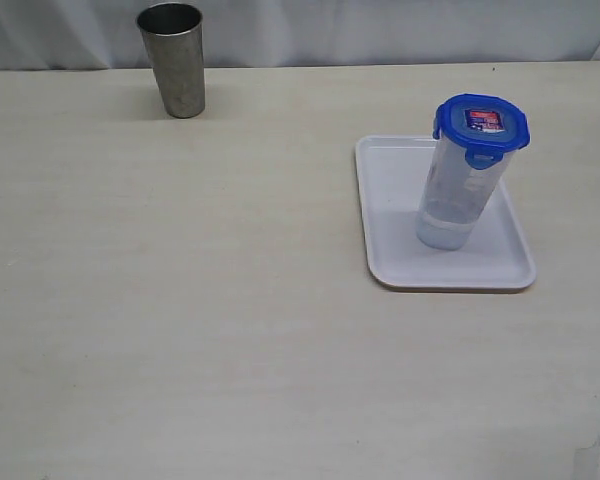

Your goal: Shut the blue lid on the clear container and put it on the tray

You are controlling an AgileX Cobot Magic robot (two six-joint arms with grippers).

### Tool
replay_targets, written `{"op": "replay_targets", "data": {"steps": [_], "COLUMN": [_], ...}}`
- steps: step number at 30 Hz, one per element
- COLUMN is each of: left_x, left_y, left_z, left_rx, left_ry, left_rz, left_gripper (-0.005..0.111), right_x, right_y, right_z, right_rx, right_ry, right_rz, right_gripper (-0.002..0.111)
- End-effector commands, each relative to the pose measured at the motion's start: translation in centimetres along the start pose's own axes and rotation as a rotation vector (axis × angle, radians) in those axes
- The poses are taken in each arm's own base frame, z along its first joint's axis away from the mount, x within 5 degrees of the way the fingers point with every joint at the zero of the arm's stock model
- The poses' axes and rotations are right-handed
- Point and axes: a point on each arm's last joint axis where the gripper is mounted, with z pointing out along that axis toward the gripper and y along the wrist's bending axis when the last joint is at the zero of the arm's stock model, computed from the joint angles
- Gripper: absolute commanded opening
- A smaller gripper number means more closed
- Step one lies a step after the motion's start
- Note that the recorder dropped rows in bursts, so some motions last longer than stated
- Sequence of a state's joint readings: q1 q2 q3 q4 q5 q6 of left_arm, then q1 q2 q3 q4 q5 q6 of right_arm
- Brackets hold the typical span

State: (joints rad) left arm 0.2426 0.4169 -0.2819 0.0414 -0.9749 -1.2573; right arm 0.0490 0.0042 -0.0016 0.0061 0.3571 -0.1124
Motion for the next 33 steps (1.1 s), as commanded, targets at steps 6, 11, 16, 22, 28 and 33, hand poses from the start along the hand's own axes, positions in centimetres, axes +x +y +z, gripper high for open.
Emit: {"op": "replay_targets", "data": {"steps": [6, 11, 16, 22, 28, 33], "left_x": [0.9, 0.8, 0.7, 0.7, 0.7, 0.9], "left_y": [2.2, 1.8, 1.4, 1.1, 0.6, 0.4], "left_z": [-4.7, -6.2, -6.9, -7.5, -7.7, -7.9], "left_rx": [-0.203, -0.165, -0.135, -0.102, -0.054, -0.022], "left_ry": [0.064, 0.051, 0.04, 0.04, 0.088, 0.141], "left_rz": [-0.003, 0.0, 0.002, 0.003, -0.072, -0.147], "left_gripper": [0.093, 0.093, 0.093, 0.093, 0.093, 0.093], "right_x": [-0.1, -0.1, -0.1, -0.1, -0.1, -0.1], "right_y": [0.0, 0.0, 0.0, 0.0, 0.0, 0.0], "right_z": [0.0, 0.0, 0.0, 0.0, 0.0, 0.0], "right_rx": [0.004, 0.004, 0.004, 0.004, 0.004, 0.004], "right_ry": [-0.014, -0.014, -0.014, -0.014, -0.014, -0.014], "right_rz": [0.0, 0.0, 0.0, 0.0, 0.0, 0.0], "right_gripper": [0.004, 0.004, 0.004, 0.004, 0.004, 0.004]}}
